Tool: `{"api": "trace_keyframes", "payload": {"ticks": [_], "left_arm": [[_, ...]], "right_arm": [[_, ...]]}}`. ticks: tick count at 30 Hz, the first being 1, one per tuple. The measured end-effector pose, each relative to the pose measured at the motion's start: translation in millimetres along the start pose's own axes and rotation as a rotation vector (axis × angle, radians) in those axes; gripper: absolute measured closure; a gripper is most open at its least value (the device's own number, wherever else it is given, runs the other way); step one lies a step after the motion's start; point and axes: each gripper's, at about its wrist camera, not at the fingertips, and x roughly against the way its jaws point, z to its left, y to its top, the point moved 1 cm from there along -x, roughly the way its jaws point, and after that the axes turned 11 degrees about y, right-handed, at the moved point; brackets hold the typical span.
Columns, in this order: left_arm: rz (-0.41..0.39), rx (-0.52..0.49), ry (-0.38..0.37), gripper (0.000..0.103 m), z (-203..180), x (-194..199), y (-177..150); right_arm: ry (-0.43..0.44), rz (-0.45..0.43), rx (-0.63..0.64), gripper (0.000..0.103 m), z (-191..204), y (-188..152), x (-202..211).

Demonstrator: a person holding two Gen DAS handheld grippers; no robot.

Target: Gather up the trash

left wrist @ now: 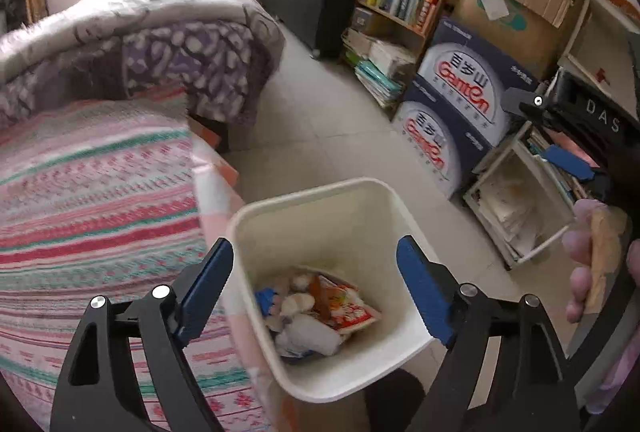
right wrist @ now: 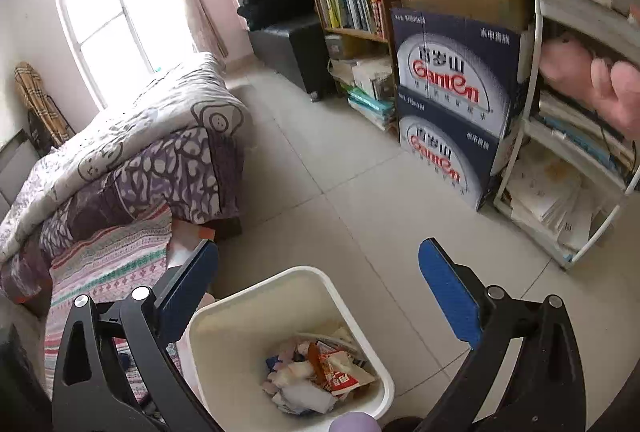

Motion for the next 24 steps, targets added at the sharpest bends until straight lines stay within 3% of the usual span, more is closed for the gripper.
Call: {"api": "trace_keyframes", "payload": {"ticks": [4, 8, 10, 11, 13, 18, 24], "left_arm": [[-0.123, -0.005, 0.119, 0.015, 8.1, 32.0, 4.5], [-0.354, 0.084, 0.311, 0.006, 22.7, 84.5, -0.5], [-0.464, 0.156, 0.353, 0.006, 31.1, 106.5, -8.7], [-0.466, 0.17, 0.364, 0.006, 33.3, 109.8, -10.1], [-0.396, 0.174, 0.402, 0.006, 37.9, 110.3, -12.7], [-0.322, 0.176, 0.457, 0.006, 48.2, 107.6, -27.3], [-0.271, 0.24, 0.438, 0.006, 65.8, 104.0, -47.7]], "right_arm": [[-0.002, -0.025, 0.075, 0.007, 17.7, -2.7, 15.3], [-0.031, -0.077, 0.127, 0.007, 32.5, -13.5, 40.3], [-0.041, -0.086, 0.133, 0.007, 38.4, -24.2, 48.9], [-0.048, -0.089, 0.134, 0.007, 40.2, -28.7, 51.9], [-0.057, -0.103, 0.136, 0.007, 45.4, -43.2, 60.2], [0.014, -0.113, 0.135, 0.007, 54.2, -70.6, 69.3], [-0.028, -0.124, 0.216, 0.007, 69.9, -88.1, 60.9]]}}
